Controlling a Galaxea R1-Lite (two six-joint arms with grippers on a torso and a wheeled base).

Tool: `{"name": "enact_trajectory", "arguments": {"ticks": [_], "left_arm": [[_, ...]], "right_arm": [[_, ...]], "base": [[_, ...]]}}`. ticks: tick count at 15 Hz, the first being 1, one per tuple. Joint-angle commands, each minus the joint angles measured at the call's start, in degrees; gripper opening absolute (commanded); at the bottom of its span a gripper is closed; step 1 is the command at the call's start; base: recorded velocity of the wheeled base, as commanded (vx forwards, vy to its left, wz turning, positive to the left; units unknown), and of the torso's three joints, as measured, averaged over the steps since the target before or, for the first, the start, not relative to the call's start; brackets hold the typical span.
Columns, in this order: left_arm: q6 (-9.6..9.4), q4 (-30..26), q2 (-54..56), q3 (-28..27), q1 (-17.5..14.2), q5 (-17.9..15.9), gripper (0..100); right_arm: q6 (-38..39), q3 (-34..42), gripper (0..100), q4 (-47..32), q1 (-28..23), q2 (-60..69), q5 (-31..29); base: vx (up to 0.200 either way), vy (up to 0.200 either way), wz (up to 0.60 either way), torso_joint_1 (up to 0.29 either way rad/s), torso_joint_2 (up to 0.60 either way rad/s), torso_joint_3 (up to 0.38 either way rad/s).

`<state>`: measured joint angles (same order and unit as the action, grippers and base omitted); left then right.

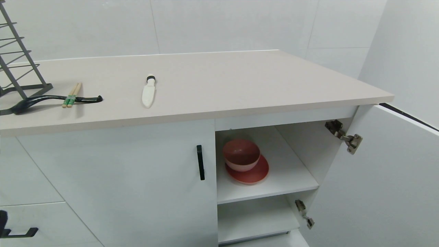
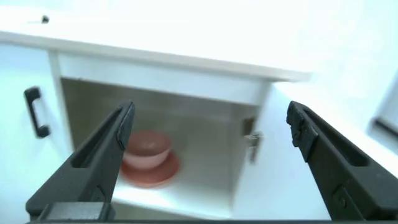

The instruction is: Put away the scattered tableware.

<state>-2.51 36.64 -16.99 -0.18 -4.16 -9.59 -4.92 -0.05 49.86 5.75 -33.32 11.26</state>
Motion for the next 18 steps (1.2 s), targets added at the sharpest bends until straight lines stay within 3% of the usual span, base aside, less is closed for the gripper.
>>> {"name": "enact_trajectory", "arguments": {"ticks": [1,4,7,9,11,12,13,14,15,17,18], "left_arm": [[-0.13,-1.66,4.95,0.18,-0.76,0.01,100],[0.14,-5.53,5.66,0.18,0.47,0.01,100],[0.23,-7.55,7.94,0.18,2.14,0.28,100],[-0.04,-15.02,13.30,0.18,2.05,0.19,100],[0.14,-17.84,13.48,0.18,2.14,1.24,100],[-0.65,-20.30,13.39,0.18,2.14,4.06,100],[-3.99,-23.46,13.39,0.18,2.14,6.96,100],[-5.75,-26.71,13.48,0.18,2.14,9.68,100],[-5.93,-32.87,13.39,0.18,2.14,11.97,100],[0.05,-33.66,15.59,0.18,3.63,10.91,100],[0.93,-35.68,16.99,0.18,4.24,9.15,100]], "right_arm": [[0.09,-0.04,100,-15.23,-7.42,22.59,4.12],[-0.26,0.05,100,-25.69,-5.58,32.70,4.12],[0.00,0.05,100,-26.74,-5.67,33.23,4.12],[0.18,0.05,100,-33.95,-5.67,33.23,4.20],[0.18,0.05,100,-37.73,-5.67,33.32,4.20],[0.27,0.05,100,-37.91,-5.67,33.23,4.38],[0.27,-0.57,100,-37.82,-5.58,33.23,6.23],[0.44,-2.76,100,-37.99,-5.58,33.23,8.60],[0.44,-4.26,100,-38.17,-5.58,33.14,9.39],[0.79,0.05,100,-38.87,-5.67,33.23,8.42],[1.32,0.05,100,-41.07,-5.67,33.23,6.84]], "base": [[0.000,0.000,0.00,0.000,0.00,0.000],[0.000,0.000,0.00,0.000,0.00,0.000],[0.000,0.000,0.00,0.000,0.00,0.000],[0.000,0.000,0.00,0.000,0.00,0.000],[0.000,0.000,0.00,0.000,0.00,0.000],[0.000,0.000,0.00,0.000,0.00,0.000],[0.000,0.000,0.00,0.000,0.00,0.000],[0.000,0.000,0.00,0.000,0.00,0.000],[0.000,0.000,0.00,0.000,0.00,0.000],[0.000,0.000,0.00,0.000,0.00,0.000],[0.000,0.000,0.00,0.000,0.00,0.000]]}}
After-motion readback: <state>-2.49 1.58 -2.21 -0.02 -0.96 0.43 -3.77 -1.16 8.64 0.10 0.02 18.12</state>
